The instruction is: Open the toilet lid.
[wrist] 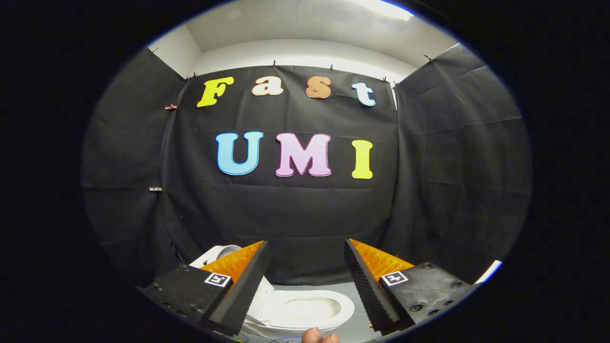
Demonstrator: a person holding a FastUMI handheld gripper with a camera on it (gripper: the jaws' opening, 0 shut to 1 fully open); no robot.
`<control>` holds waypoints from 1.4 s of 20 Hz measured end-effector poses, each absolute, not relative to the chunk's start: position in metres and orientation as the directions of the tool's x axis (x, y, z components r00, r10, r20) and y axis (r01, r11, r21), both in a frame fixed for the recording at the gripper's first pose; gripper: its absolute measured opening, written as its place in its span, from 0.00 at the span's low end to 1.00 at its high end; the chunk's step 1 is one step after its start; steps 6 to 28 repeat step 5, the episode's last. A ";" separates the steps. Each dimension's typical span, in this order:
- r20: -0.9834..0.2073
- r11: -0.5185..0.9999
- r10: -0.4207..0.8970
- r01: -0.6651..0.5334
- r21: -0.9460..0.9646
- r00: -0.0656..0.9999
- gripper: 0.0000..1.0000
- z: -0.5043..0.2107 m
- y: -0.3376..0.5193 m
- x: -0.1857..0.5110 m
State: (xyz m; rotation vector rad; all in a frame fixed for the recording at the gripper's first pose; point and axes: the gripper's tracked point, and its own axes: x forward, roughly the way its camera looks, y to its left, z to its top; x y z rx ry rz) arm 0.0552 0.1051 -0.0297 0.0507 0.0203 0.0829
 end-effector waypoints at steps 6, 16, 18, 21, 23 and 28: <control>-0.014 0.994 0.092 -0.091 0.056 0.996 0.98 -0.026 0.108 0.054; -0.014 0.994 0.092 -0.091 0.056 0.996 0.98 -0.026 0.108 0.054; -0.014 0.994 0.092 -0.091 0.056 0.996 0.98 -0.026 0.108 0.054; -0.014 0.994 0.092 -0.091 0.056 0.996 0.98 -0.026 0.108 0.054; -0.014 0.994 0.092 -0.091 0.056 0.996 0.98 -0.026 0.108 0.054; -0.014 0.994 0.092 -0.091 0.056 0.996 0.98 -0.026 0.108 0.054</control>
